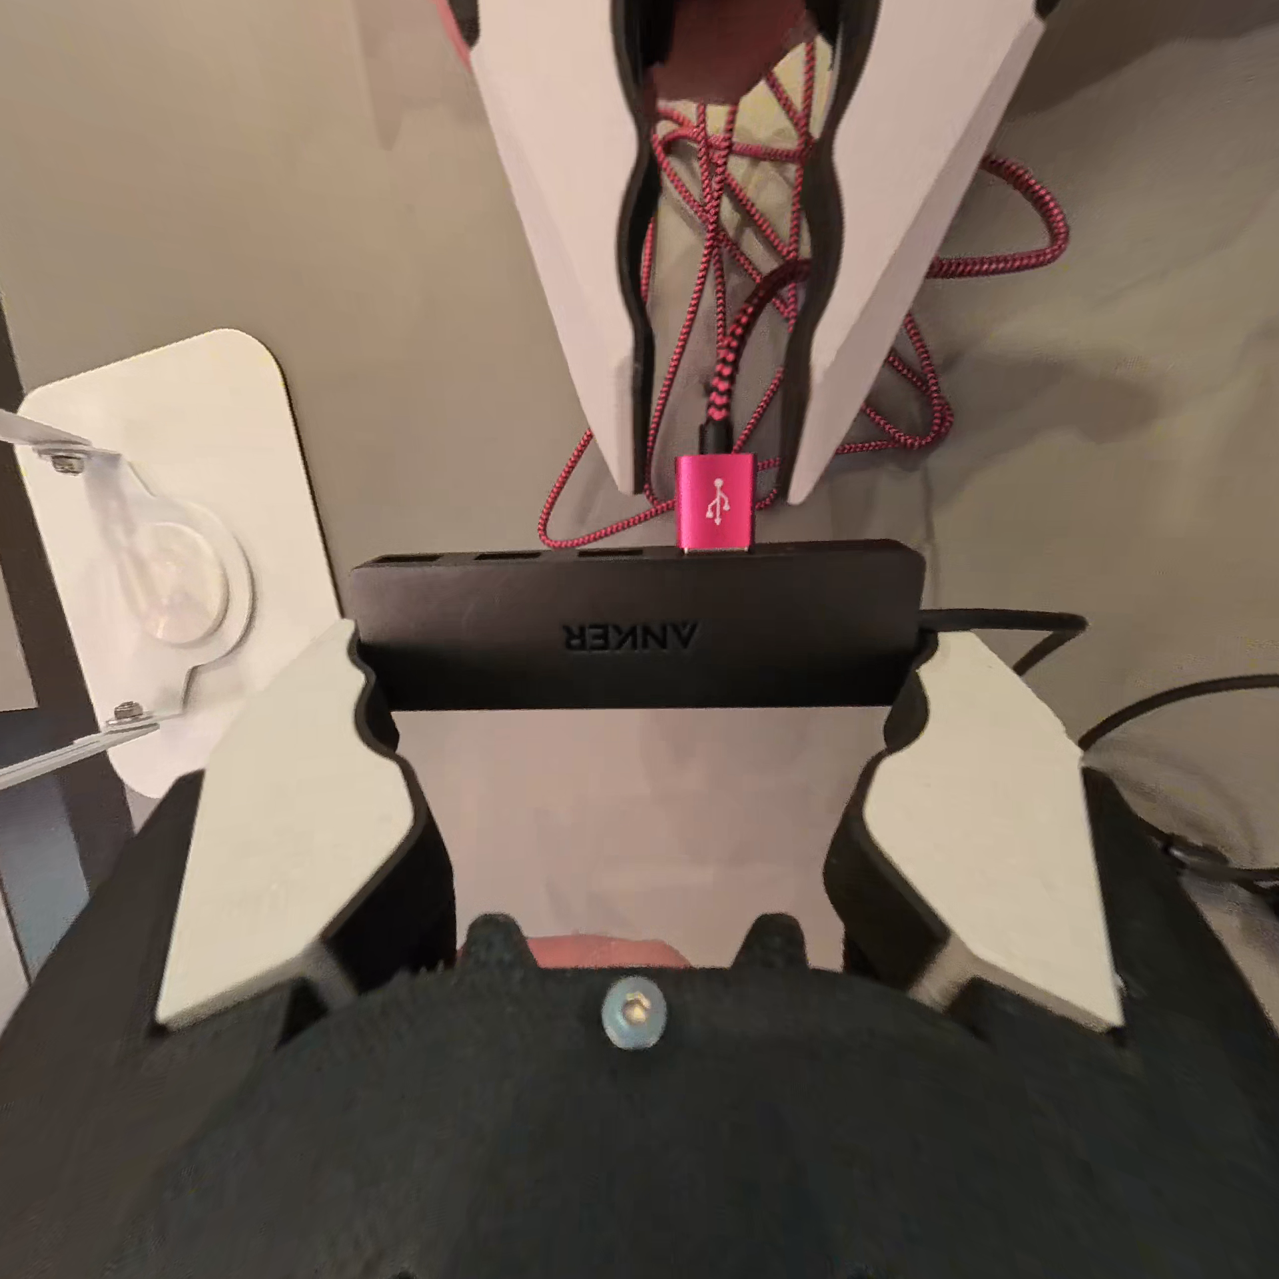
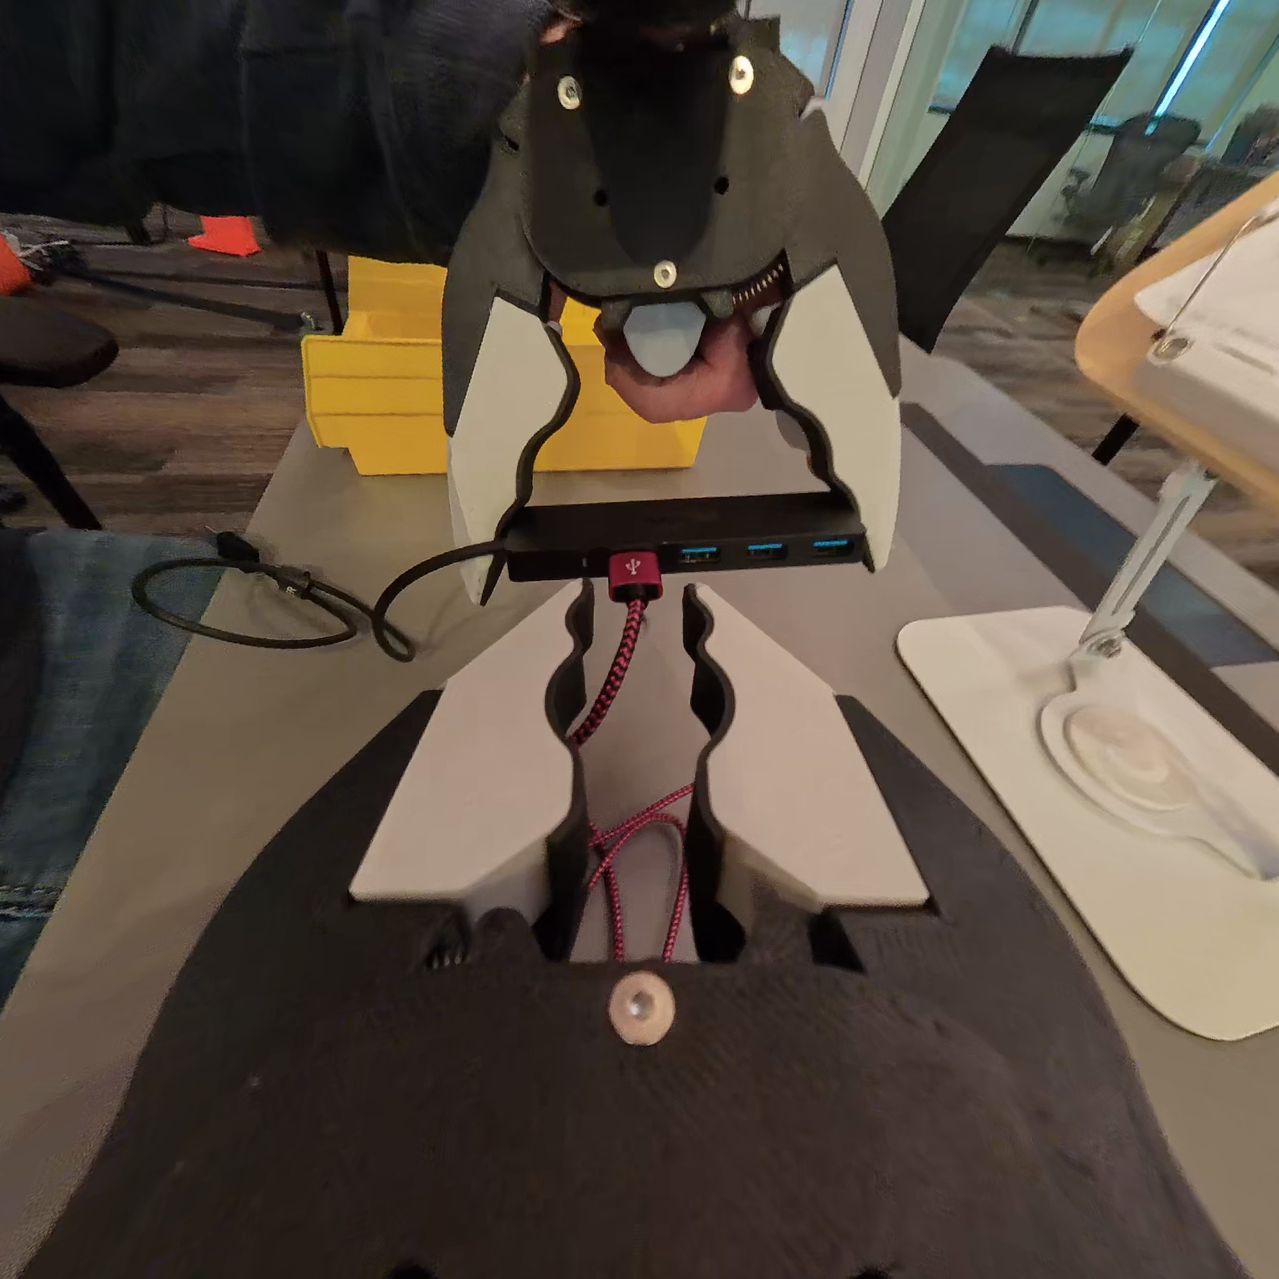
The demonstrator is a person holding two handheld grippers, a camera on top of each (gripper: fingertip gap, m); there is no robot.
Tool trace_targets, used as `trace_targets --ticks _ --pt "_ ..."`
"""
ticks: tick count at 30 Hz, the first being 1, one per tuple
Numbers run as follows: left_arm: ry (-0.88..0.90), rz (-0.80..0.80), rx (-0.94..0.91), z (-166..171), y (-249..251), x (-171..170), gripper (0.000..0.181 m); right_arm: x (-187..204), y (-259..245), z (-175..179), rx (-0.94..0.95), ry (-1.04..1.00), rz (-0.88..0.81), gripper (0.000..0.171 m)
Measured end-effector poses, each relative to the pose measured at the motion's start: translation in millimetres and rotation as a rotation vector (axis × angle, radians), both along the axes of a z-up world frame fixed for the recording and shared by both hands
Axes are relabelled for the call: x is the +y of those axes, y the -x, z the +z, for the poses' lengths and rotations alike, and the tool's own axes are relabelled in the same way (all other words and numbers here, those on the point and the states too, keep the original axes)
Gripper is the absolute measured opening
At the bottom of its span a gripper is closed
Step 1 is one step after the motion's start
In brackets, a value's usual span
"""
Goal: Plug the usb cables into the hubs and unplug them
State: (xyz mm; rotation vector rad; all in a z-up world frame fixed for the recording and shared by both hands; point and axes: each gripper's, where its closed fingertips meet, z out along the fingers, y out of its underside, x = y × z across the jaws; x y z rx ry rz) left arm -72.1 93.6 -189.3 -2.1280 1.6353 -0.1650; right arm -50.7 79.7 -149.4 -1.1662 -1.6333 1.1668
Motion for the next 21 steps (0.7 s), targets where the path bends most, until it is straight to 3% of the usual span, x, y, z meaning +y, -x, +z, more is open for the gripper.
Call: trace_targets --ticks 8,21 --pt "0.067 -0.018 -0.007 5 2 -5 0.137 -3 7 9 0.083 -0.063 -0.006 0.016" --pt "0.153 -0.001 -0.155 17 -6 -14 0.137 -11 9 24 0.301 0.188 0.059 0.013"
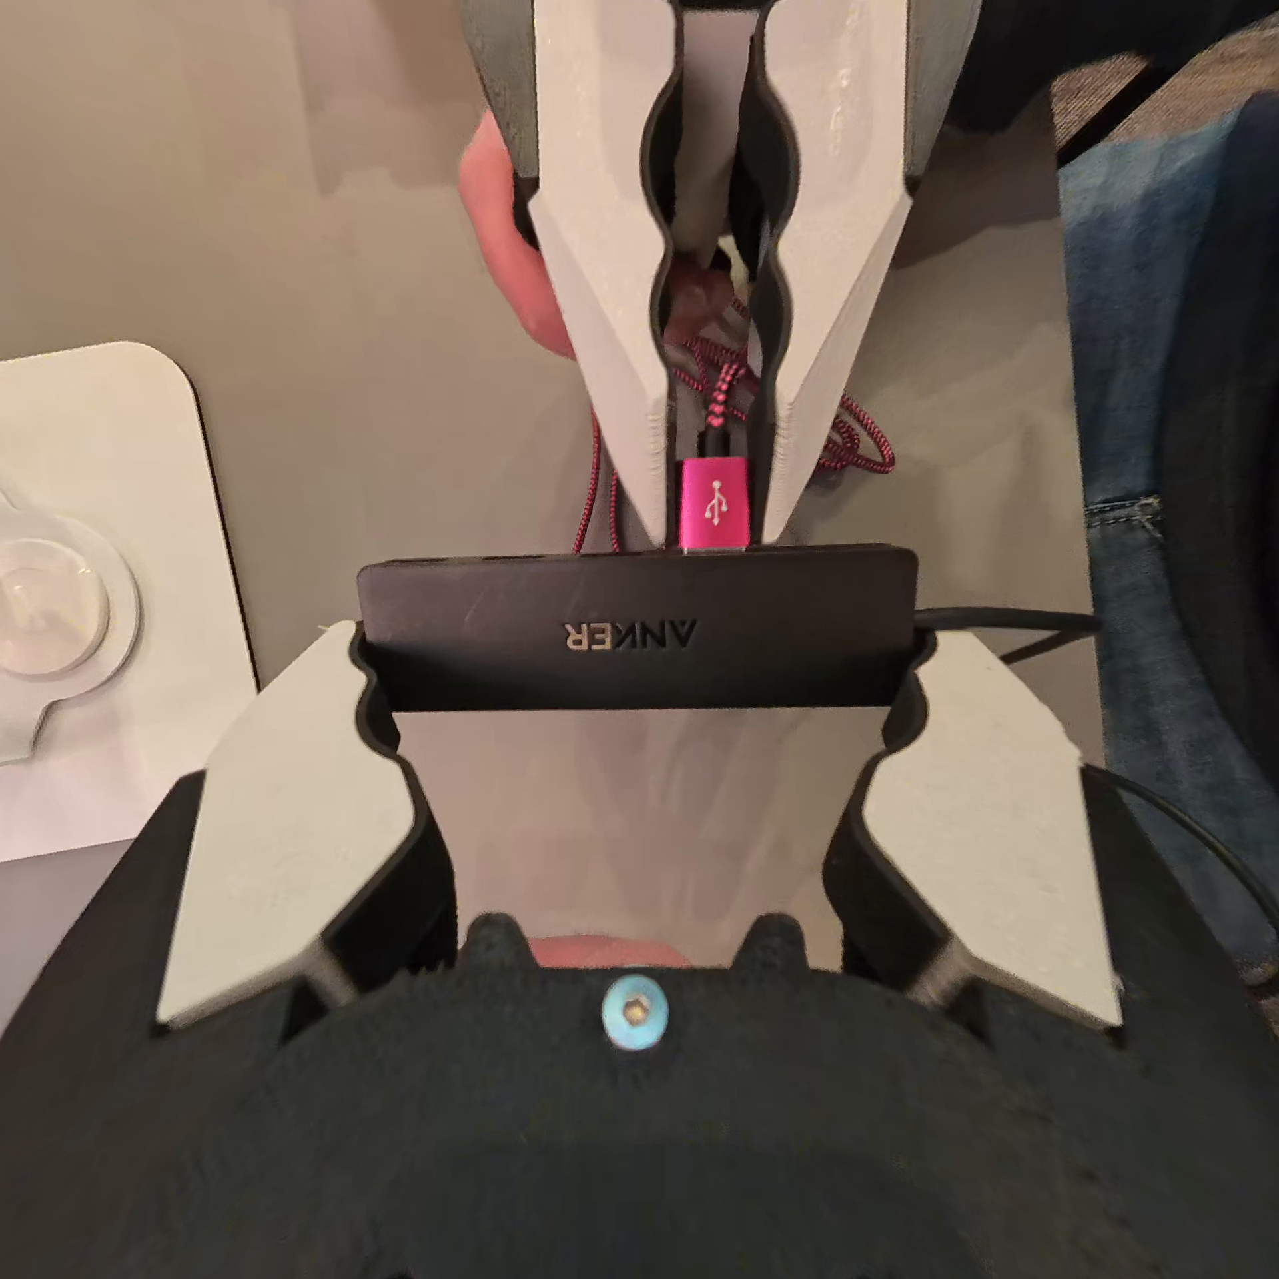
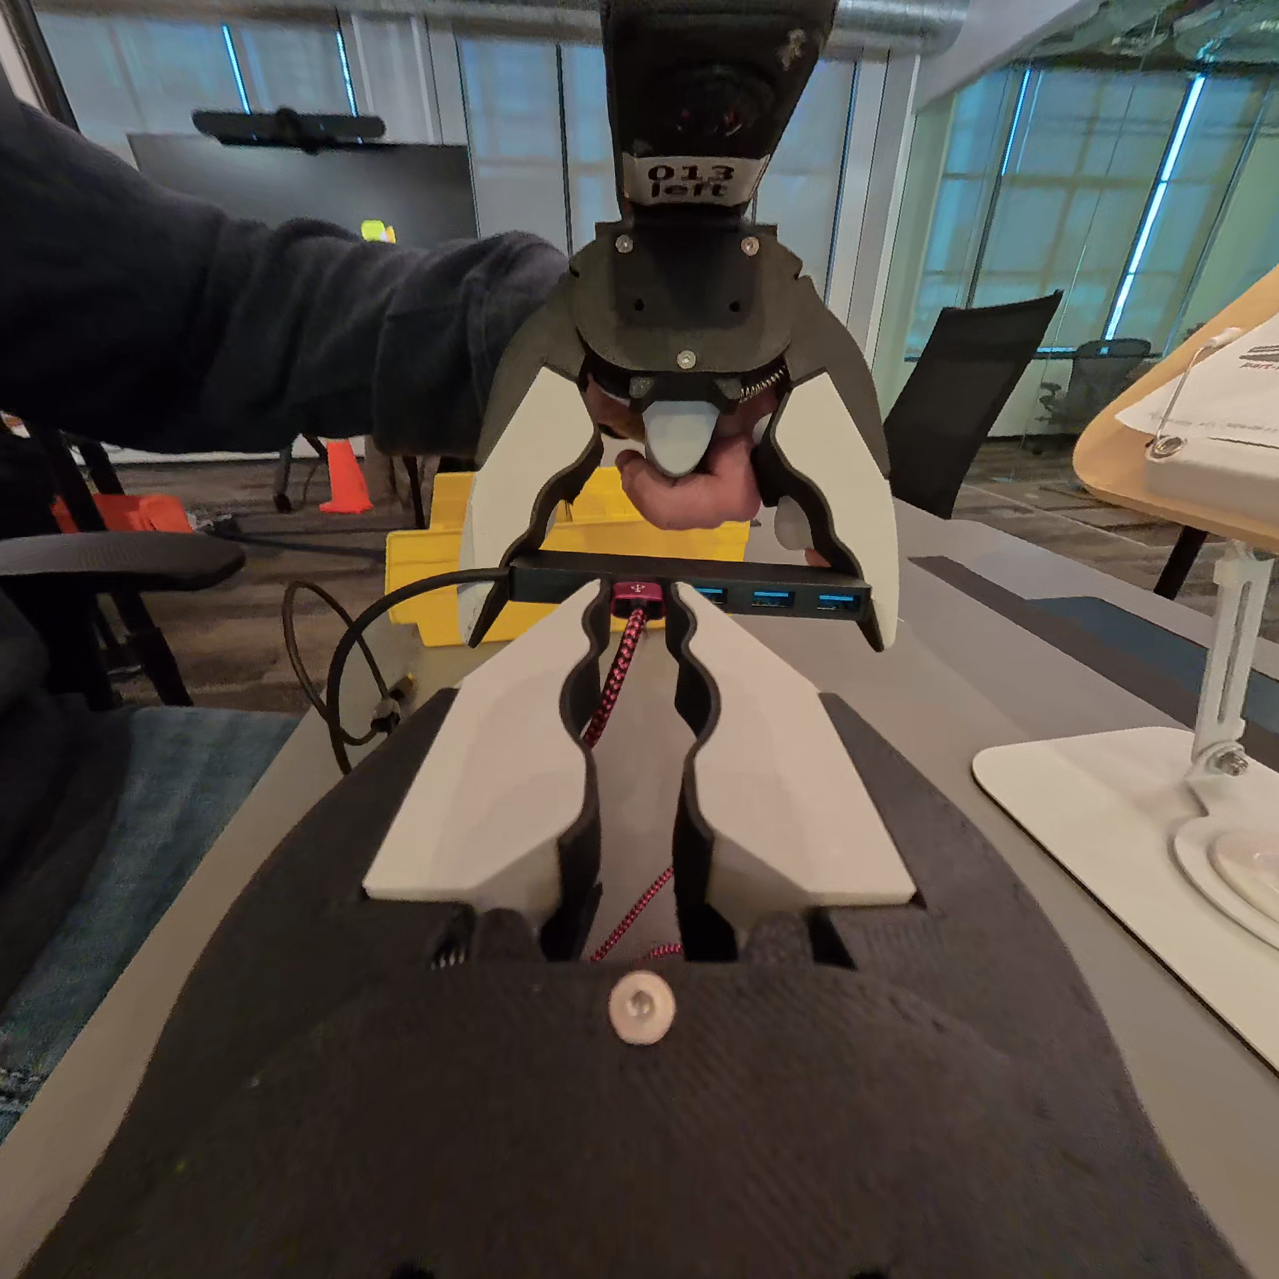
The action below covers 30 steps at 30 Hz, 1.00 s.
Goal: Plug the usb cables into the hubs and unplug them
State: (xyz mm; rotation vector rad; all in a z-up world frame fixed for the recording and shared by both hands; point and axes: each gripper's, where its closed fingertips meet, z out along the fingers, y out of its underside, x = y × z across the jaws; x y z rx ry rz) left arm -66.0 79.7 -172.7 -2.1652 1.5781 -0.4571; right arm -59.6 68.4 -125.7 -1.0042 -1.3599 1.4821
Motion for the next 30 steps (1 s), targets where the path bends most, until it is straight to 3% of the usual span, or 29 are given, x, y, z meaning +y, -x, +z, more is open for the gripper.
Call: trace_targets --ticks 15,30 --pt "0.02 0.054 -0.172 9.2 -10.2 2.1 0.136 2.9 -4.3 10.5 0.116 0.148 0.038 0.014" --pt "-0.013 0.026 -0.145 8.0 -7.8 0.7 0.136 -0.1 -3.7 7.0 0.005 0.106 0.062 0.012"
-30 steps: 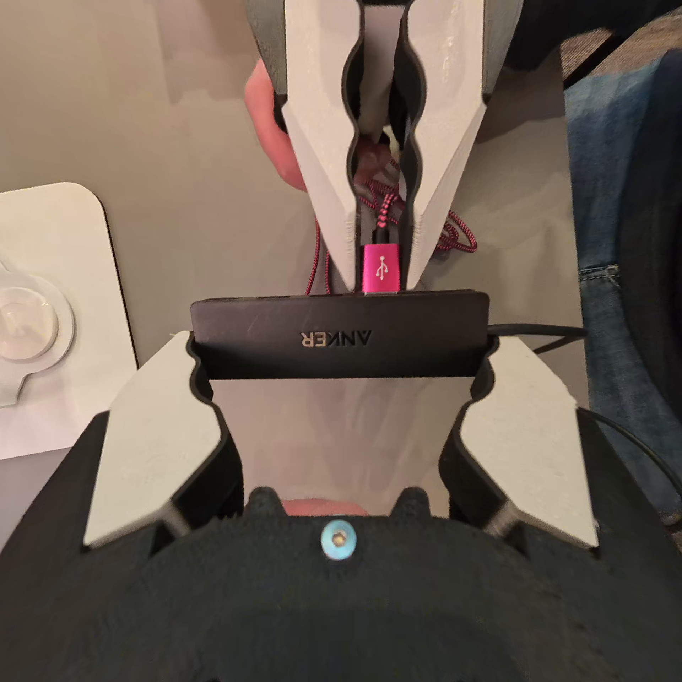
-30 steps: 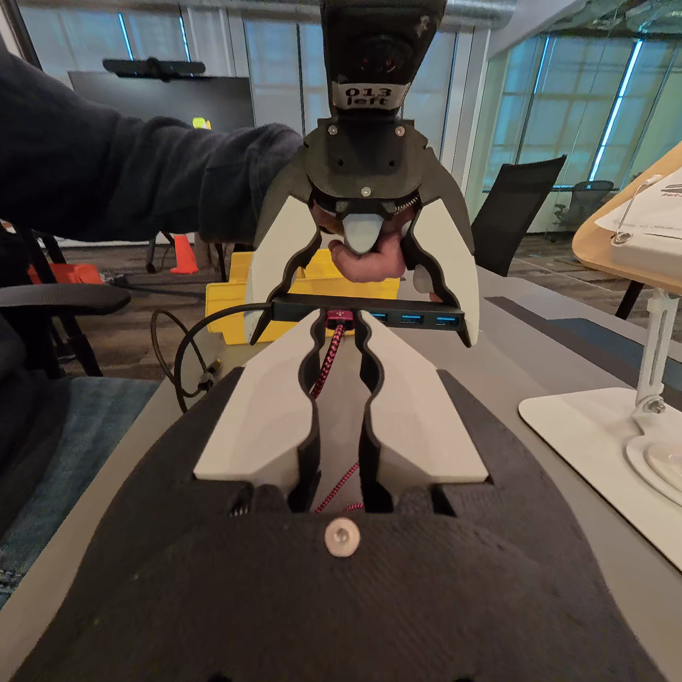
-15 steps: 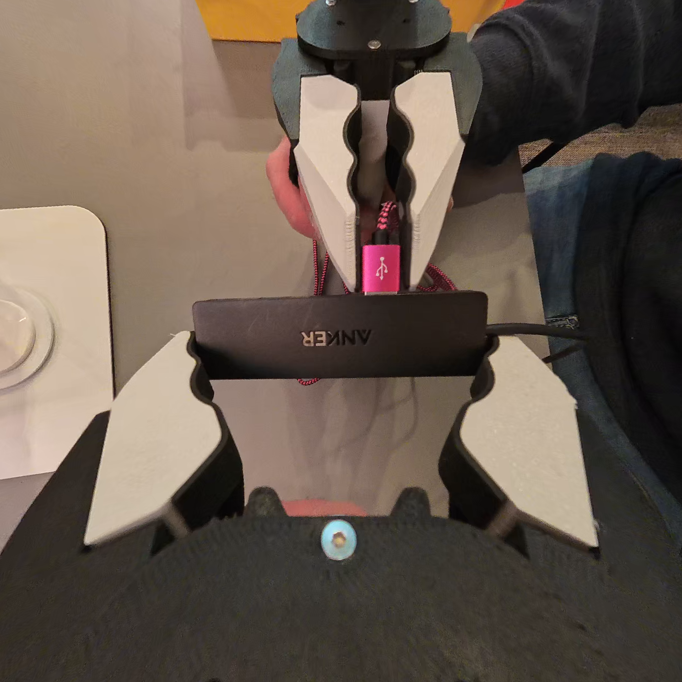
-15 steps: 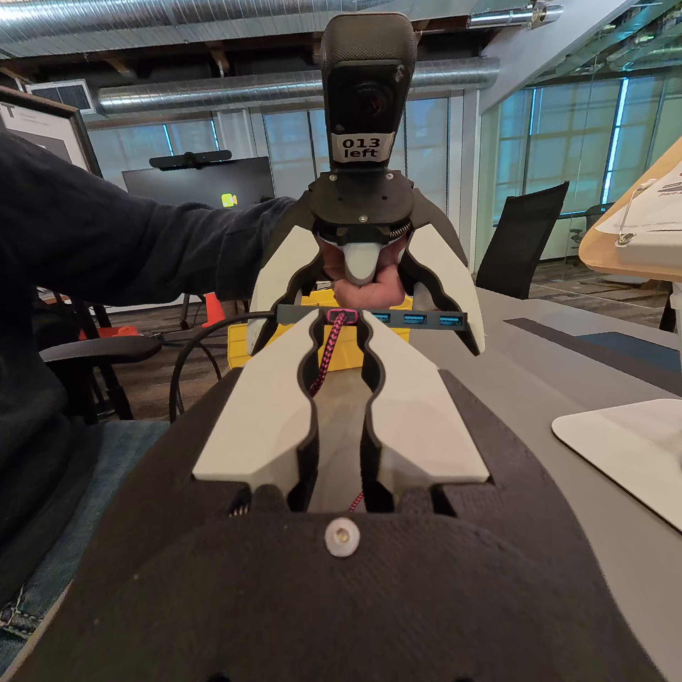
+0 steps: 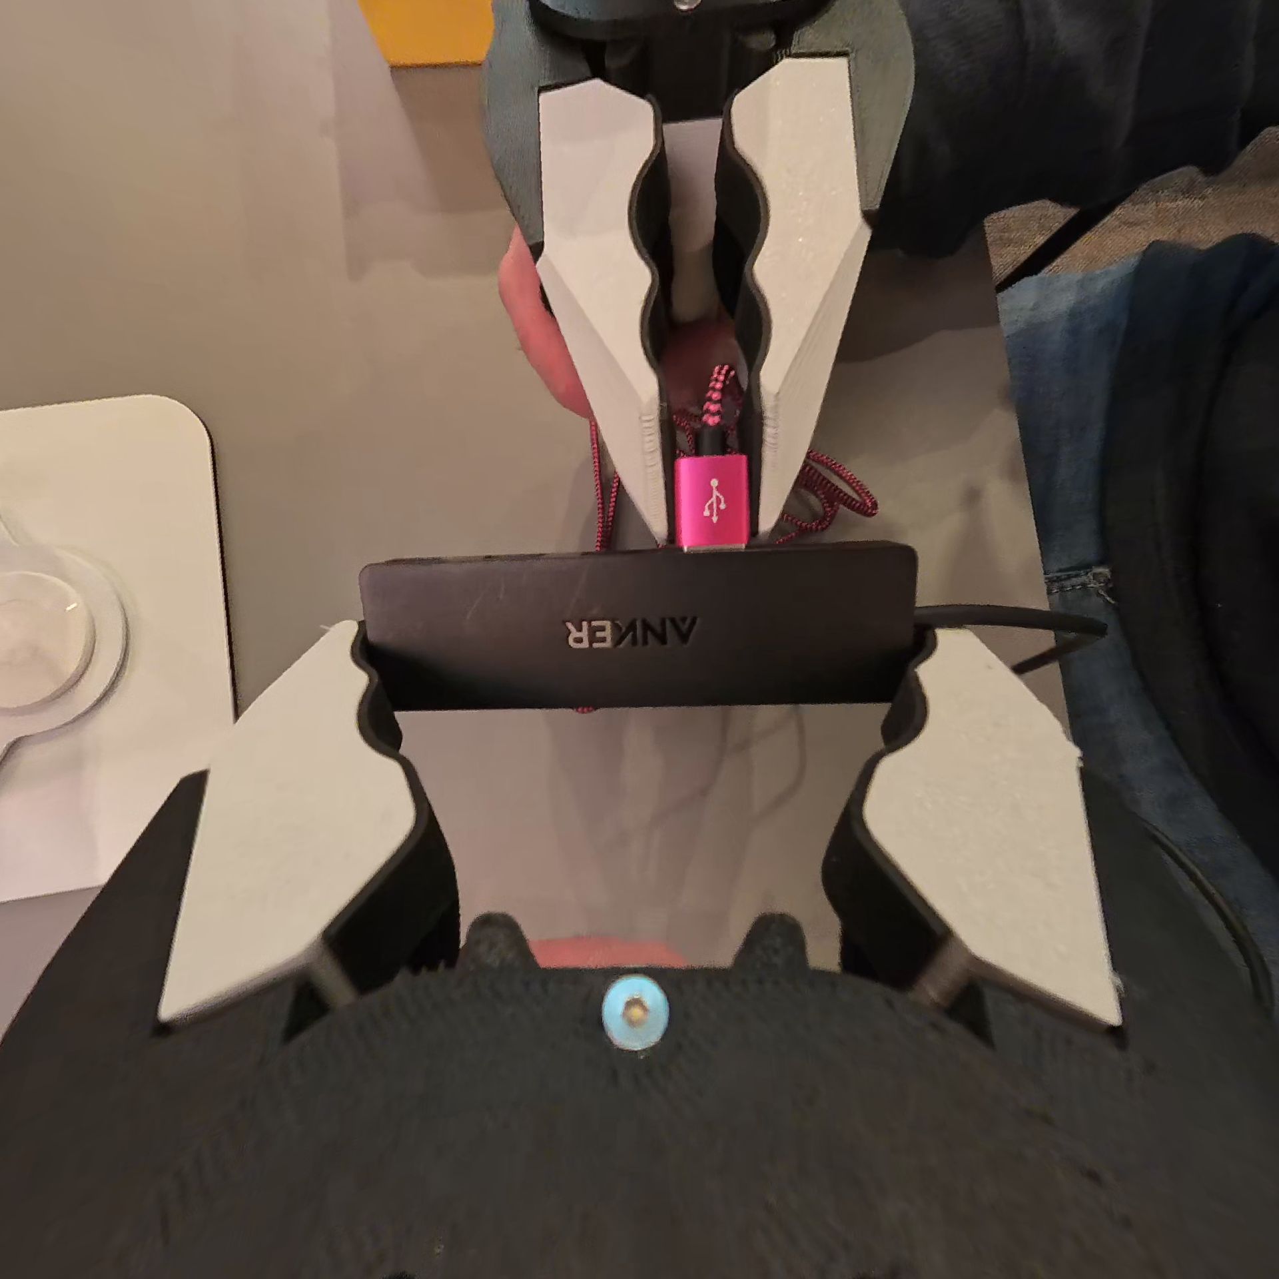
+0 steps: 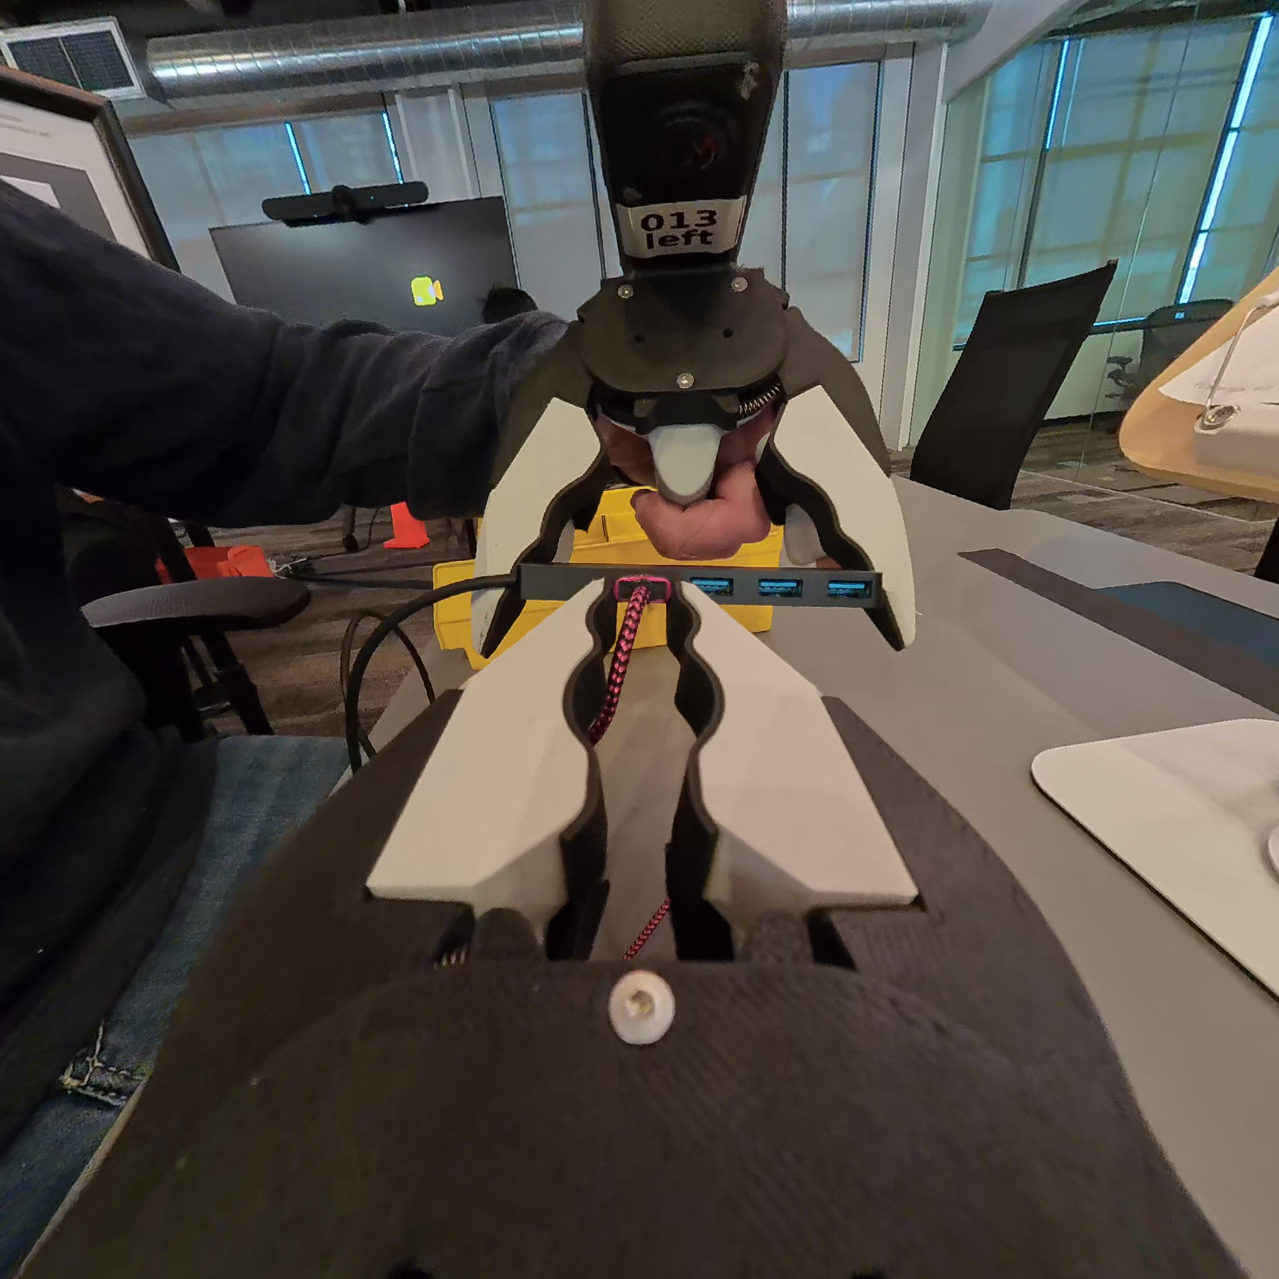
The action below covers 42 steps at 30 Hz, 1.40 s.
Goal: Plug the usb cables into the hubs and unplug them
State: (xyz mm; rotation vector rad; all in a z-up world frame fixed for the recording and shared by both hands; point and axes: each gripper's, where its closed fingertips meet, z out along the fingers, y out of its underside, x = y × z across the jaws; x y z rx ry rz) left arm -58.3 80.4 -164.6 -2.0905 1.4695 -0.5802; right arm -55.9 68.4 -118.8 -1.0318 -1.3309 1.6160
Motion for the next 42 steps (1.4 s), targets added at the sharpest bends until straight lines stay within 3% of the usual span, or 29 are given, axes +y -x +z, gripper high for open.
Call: trace_targets --ticks 10,13,15,21,32,40,42 --pt "-0.001 0.0 -0.029 -10 4 -8 0.132 -7 0 -13 -0.024 -0.008 0.031 0.011" --pt "-0.008 0.019 0.038 -18 22 -6 0.131 6 -10 -1 0.037 0.04 0.007 0.011" --pt "0.022 0.059 -0.032 -16 28 -6 0.131 11 -16 -3 0.008 -0.012 -0.01 0.011" --pt "-0.028 0.034 0.042 -21 24 -3 0.132 9 -13 -6 -0.004 -0.025 -0.01 0.011" --pt "-0.1 0.101 0.078 -17 35 -10 0.132 36 -34 29 -0.168 -0.151 -0.198 0.012" --pt "-0.146 0.129 0.089 -20 32 -20 0.132 38 -69 -57 -0.666 -0.204 -0.231 0.012" --pt "-0.145 0.131 0.092 -25 30 -23 0.132 33 -77 -79 -0.762 -0.221 -0.214 0.019"
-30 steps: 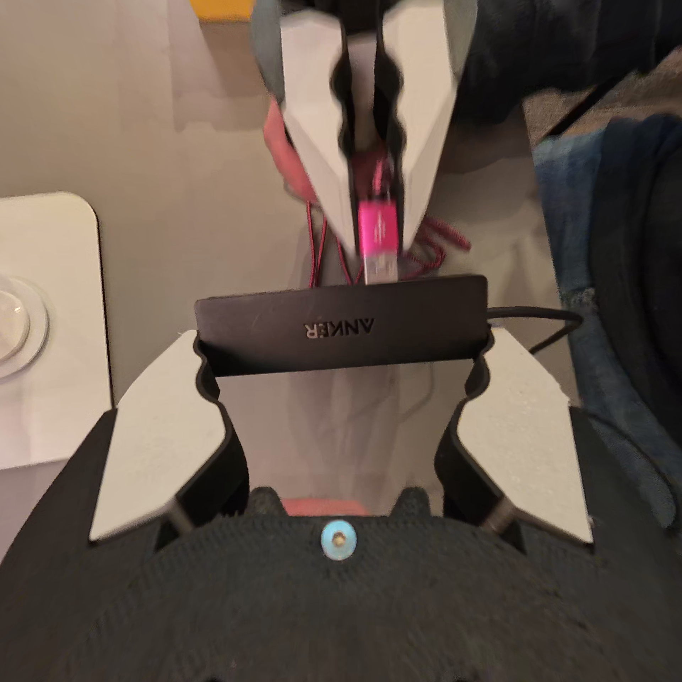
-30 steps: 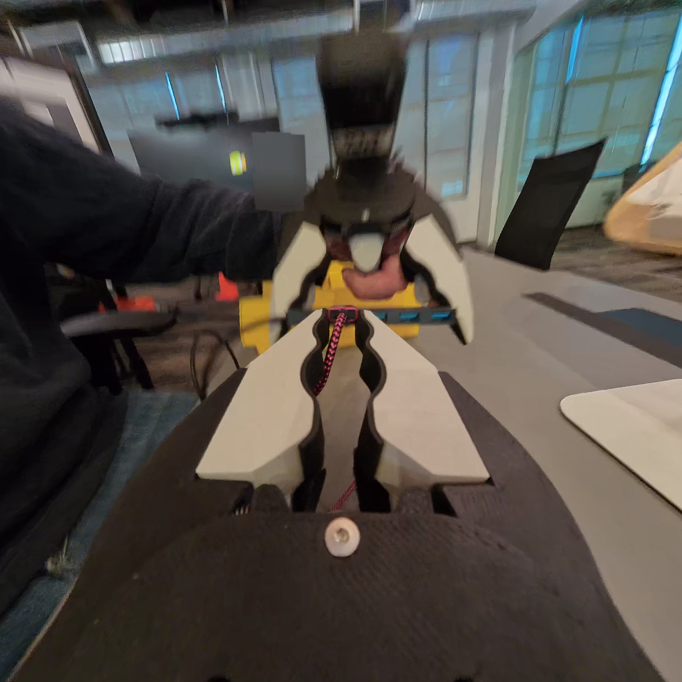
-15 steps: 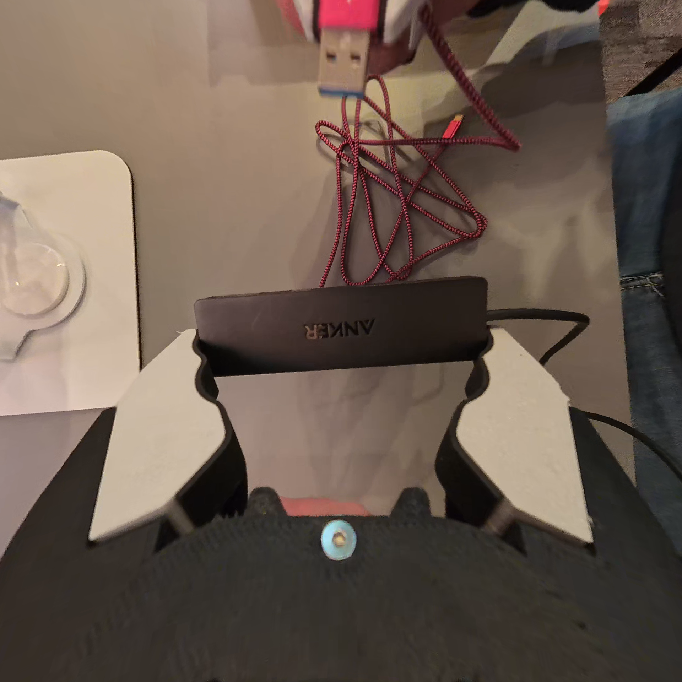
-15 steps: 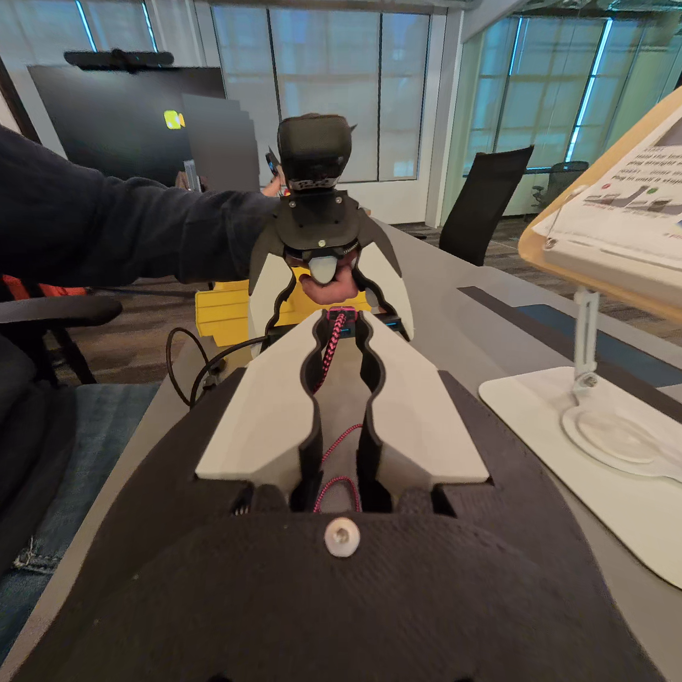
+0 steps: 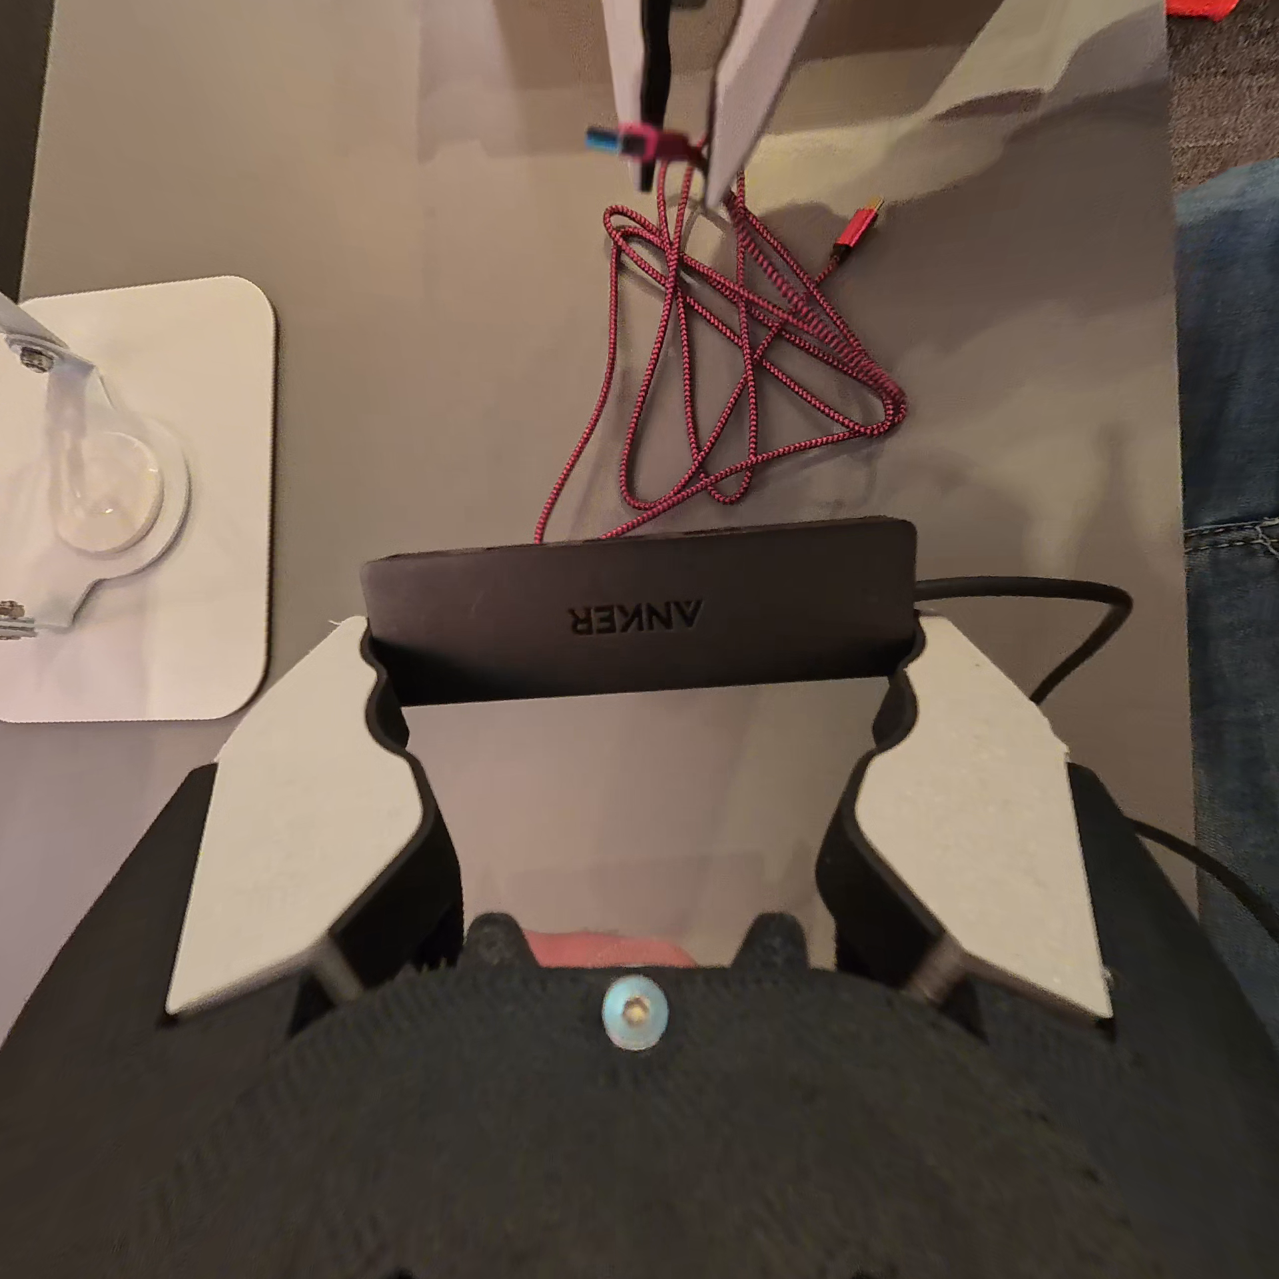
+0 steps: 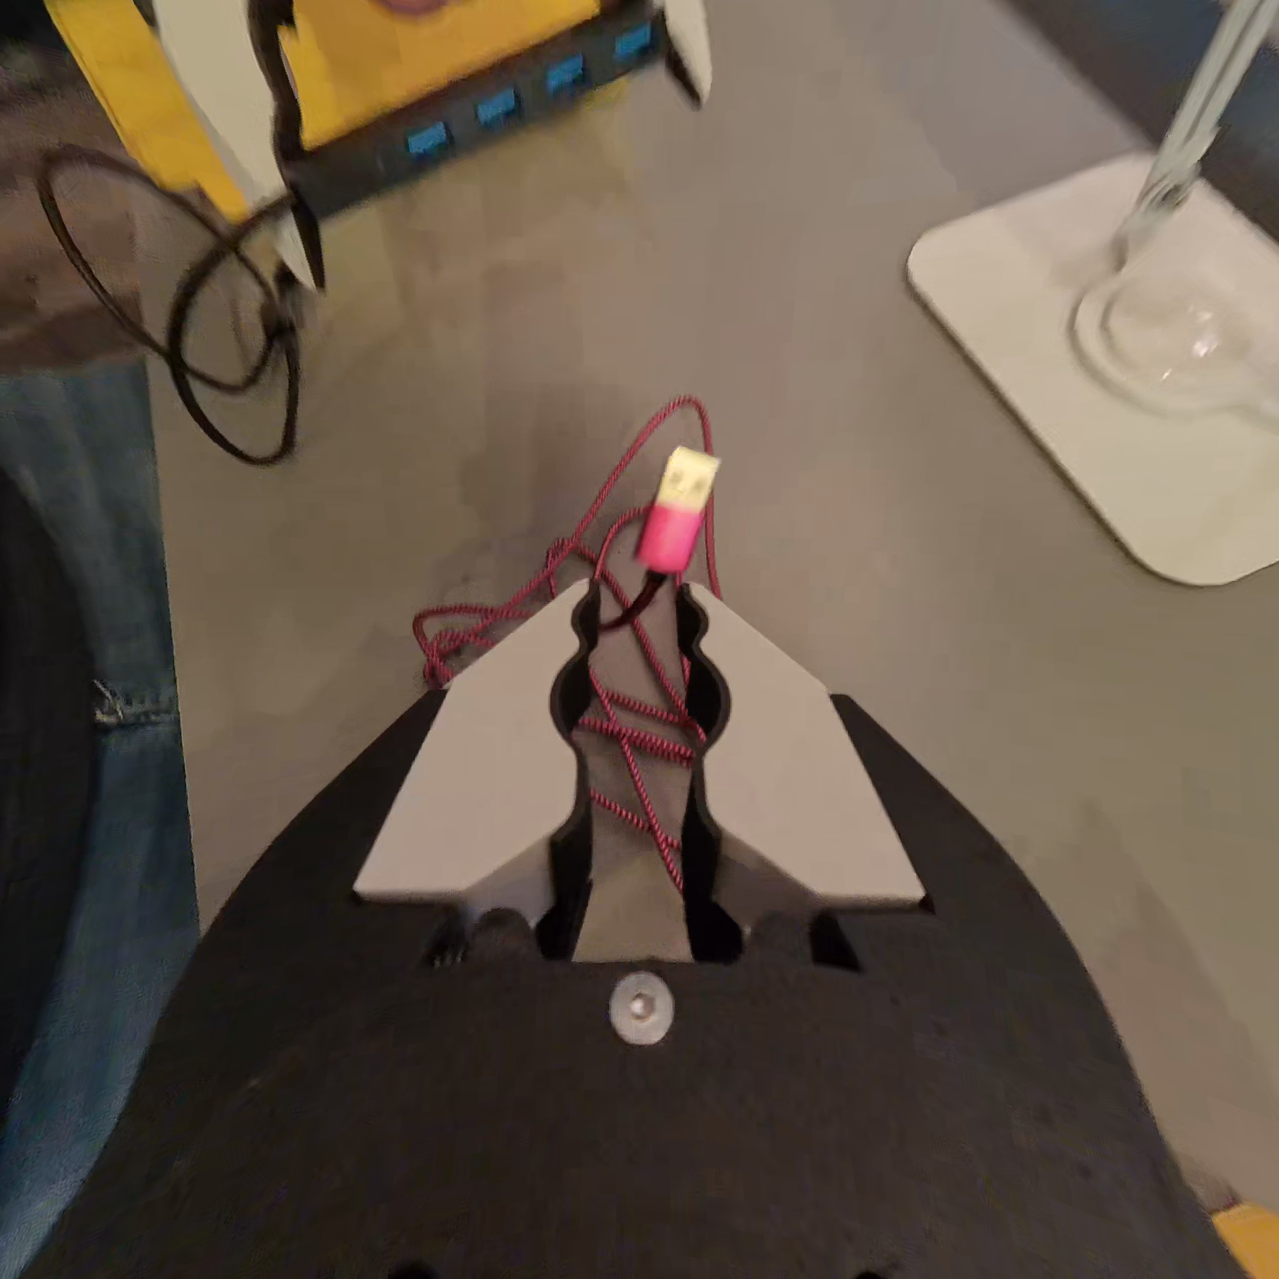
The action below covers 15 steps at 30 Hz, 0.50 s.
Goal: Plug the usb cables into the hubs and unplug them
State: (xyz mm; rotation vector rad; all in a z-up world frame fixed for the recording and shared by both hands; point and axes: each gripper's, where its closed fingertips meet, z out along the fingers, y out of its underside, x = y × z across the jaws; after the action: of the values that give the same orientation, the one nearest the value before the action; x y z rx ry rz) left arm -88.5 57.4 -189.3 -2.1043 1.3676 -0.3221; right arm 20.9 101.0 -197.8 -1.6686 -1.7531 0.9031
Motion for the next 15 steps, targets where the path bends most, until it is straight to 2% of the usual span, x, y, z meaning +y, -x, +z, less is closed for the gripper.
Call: trace_targets --ticks 2,5,7,10,12,15 --pt "-0.003 -0.001 0.009 -3 -1 -3 0.132 -2 -8 -14 -0.082 -0.037 0.017 0.029" --pt "-0.011 0.008 0.008 -5 -2 -7 0.132 -9 -15 -22 -0.154 -0.085 0.08 0.052" --pt "-0.014 0.017 0.012 -5 -1 -9 0.132 -19 -16 -22 -0.177 -0.129 0.171 0.071" --pt "-0.014 0.03 0.0 -4 2 -13 0.132 -30 -13 -26 -0.235 -0.276 0.334 0.085" --pt "-0.02 0.036 0.0 -3 4 -15 0.132 -39 -6 -35 -0.271 -0.374 0.463 0.094" --pt "-0.029 0.042 -0.004 0 5 -19 0.132 -50 4 -54 -0.344 -0.468 0.651 0.119"
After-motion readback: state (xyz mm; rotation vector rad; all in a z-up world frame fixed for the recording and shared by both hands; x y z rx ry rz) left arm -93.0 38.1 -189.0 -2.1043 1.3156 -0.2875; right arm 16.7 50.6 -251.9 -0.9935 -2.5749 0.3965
